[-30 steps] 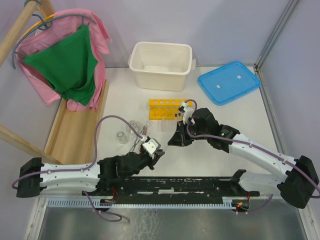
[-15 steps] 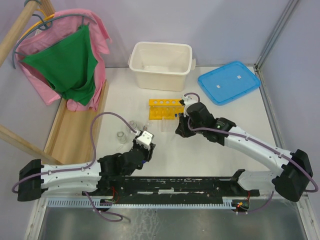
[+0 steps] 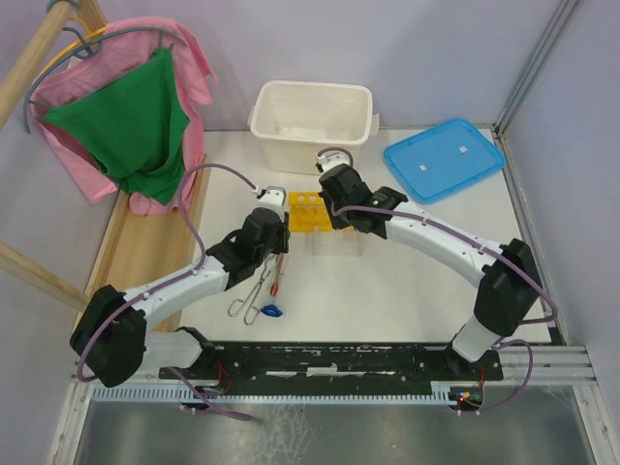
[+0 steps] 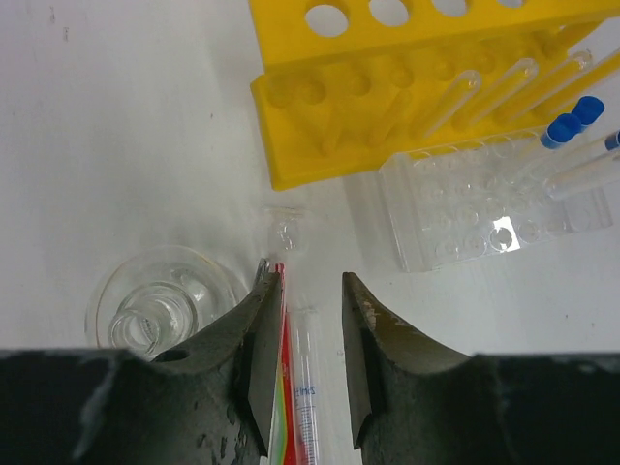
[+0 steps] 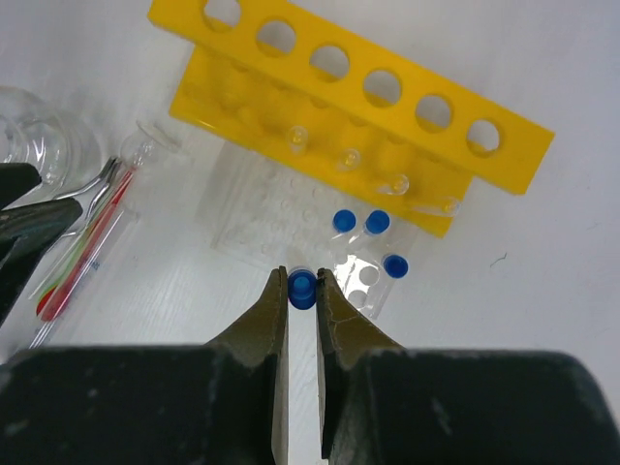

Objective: Organize the chemistry lab equipment
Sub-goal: Insert the test tube into the slot of the test tube rack.

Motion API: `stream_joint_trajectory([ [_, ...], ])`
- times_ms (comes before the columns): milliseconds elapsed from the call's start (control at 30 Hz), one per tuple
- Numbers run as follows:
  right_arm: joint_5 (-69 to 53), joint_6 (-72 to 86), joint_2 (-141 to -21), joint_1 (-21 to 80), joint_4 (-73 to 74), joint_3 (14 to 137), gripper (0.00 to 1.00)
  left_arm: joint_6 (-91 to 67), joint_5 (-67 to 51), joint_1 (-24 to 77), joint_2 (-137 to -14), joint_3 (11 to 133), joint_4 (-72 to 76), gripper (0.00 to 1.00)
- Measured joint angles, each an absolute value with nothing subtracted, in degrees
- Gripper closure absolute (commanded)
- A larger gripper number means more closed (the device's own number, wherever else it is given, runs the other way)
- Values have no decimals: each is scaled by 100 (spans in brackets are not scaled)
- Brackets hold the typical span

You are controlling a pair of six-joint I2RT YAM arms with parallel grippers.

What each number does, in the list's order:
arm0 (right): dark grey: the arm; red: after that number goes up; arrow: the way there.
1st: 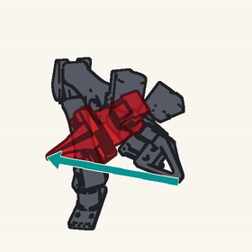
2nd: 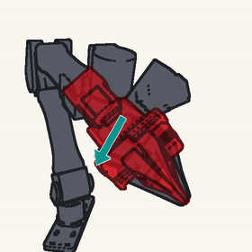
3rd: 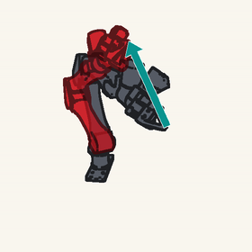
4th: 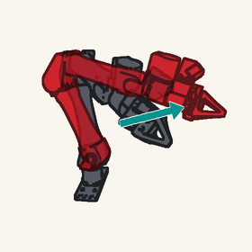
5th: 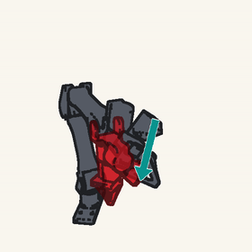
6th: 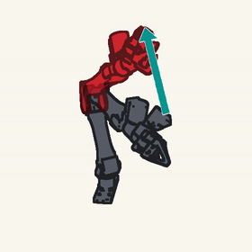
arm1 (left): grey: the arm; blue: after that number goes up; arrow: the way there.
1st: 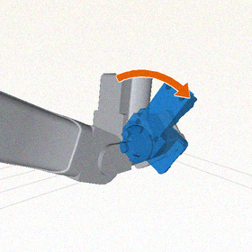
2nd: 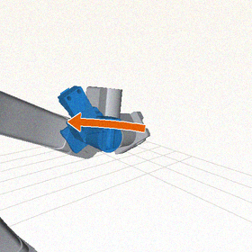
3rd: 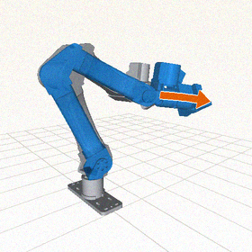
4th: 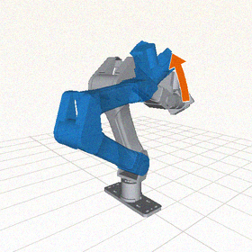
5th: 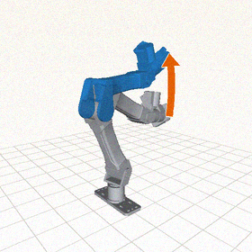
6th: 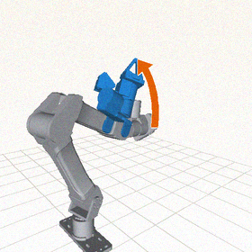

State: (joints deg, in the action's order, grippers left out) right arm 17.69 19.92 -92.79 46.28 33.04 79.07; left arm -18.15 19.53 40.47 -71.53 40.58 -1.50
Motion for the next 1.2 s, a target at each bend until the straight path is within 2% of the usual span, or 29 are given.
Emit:
stream_joint_trajectory([
  [467, 1857, 1763, -10219, 4397, 3476, 8506, 93, -2016, 1566, 3660, -6587, 3835, -32, 59],
  [1200, 1645, 1767, -10530, 4375, 3428, 8506, 93, -2014, 1459, 3660, -6602, 3747, 58, 59],
])
